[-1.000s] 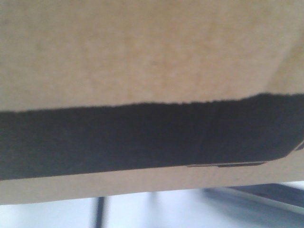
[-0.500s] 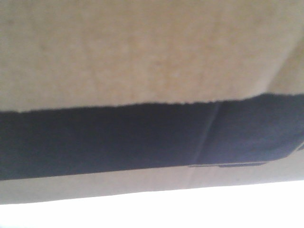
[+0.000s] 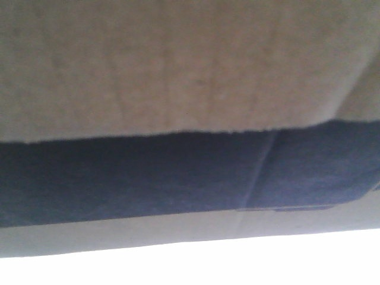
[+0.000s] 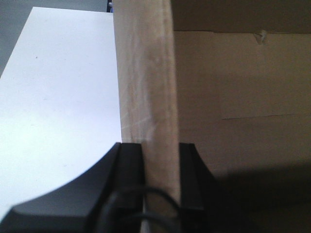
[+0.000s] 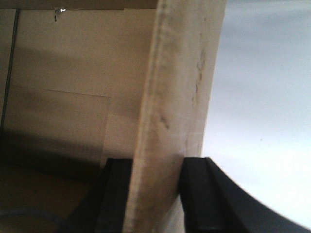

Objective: Grab box from left shelf to table start
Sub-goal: 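Hold the box above the white table with both grippers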

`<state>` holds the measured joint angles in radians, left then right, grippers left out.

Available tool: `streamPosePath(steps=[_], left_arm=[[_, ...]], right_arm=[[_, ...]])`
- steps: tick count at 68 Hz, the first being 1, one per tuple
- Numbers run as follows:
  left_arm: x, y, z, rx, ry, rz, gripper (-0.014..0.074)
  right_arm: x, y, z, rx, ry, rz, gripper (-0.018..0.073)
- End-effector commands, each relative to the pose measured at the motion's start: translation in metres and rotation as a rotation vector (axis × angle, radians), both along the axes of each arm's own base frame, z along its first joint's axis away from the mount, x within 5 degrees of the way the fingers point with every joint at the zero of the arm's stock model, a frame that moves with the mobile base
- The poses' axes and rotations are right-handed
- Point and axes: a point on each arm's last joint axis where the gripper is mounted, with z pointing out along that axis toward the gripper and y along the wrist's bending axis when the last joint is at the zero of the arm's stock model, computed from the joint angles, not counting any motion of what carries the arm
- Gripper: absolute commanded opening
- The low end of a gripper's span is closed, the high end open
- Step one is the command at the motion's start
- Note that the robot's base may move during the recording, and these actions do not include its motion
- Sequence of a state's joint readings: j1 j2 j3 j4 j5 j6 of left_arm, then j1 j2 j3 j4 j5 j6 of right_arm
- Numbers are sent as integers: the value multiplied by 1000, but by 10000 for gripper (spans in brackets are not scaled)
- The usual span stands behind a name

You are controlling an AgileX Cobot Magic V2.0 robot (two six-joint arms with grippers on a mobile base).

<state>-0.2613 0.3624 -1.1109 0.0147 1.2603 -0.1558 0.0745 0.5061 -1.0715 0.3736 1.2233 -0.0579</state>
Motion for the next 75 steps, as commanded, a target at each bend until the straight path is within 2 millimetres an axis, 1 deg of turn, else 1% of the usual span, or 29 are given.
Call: streamPosePath(steps=[1,75], left_arm=[[-4,-6,14,-70,-74,-75,-93],[-4,-6,14,-70,-74,-75,-93]], right_arm=[[5,0,17,30,-129,-20,64],[5,0,17,30,-129,-20,64]])
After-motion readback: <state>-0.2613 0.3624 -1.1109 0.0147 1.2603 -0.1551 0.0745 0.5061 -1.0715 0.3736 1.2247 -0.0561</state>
